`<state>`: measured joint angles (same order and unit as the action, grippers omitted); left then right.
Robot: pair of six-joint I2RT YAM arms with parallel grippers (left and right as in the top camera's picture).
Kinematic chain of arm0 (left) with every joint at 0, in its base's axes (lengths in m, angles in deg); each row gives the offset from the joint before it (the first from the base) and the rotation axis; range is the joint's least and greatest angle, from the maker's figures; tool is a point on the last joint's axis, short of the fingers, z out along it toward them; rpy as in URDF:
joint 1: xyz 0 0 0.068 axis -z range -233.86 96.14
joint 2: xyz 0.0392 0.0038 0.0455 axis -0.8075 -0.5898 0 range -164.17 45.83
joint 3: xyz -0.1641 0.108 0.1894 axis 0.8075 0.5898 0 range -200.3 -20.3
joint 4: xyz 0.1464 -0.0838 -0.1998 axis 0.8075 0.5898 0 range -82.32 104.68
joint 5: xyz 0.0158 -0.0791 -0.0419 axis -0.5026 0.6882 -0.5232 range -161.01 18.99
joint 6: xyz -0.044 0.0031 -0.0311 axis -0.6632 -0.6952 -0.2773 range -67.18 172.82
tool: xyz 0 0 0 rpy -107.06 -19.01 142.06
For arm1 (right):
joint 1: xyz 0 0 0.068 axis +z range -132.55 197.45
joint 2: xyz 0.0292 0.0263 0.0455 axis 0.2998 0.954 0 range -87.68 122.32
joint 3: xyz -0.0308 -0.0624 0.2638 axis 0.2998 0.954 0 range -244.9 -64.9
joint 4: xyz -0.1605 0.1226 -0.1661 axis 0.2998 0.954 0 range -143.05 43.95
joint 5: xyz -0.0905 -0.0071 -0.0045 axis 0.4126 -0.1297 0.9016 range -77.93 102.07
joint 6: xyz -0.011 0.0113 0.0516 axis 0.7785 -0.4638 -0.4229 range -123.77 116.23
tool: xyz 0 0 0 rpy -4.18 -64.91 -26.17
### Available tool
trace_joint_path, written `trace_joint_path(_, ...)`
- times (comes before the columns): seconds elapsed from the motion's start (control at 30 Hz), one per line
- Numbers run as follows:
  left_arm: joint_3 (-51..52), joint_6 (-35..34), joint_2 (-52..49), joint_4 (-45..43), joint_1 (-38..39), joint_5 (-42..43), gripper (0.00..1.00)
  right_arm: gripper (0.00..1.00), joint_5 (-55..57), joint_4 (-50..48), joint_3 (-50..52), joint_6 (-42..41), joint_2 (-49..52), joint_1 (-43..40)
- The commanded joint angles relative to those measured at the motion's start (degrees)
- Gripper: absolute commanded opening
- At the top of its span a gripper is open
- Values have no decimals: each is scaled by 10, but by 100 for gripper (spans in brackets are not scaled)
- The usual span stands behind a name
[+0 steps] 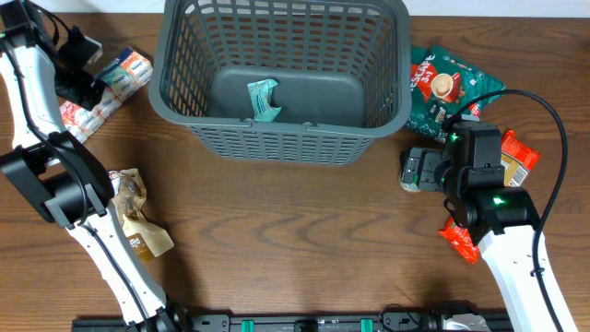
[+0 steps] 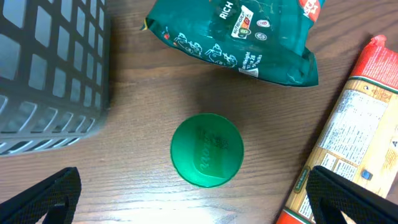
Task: Pack container
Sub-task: 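Grasp the tissue multipack with the left gripper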
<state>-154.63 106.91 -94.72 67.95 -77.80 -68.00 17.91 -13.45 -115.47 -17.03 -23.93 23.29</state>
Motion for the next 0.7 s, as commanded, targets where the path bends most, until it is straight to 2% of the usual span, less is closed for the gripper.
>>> trace_joint_path(0.0, 10, 18, -20, -6, 0, 5, 98, 99, 0, 1, -8, -27, 1, 2)
trace_joint_path(0.63, 11, 15, -96, -4, 3, 32, 100, 99, 0, 0, -8, -80, 1, 2)
trace_joint_path(0.67, 11, 13, -96, -4, 3, 36, 95, 99, 0, 0, -8, -80, 1, 2)
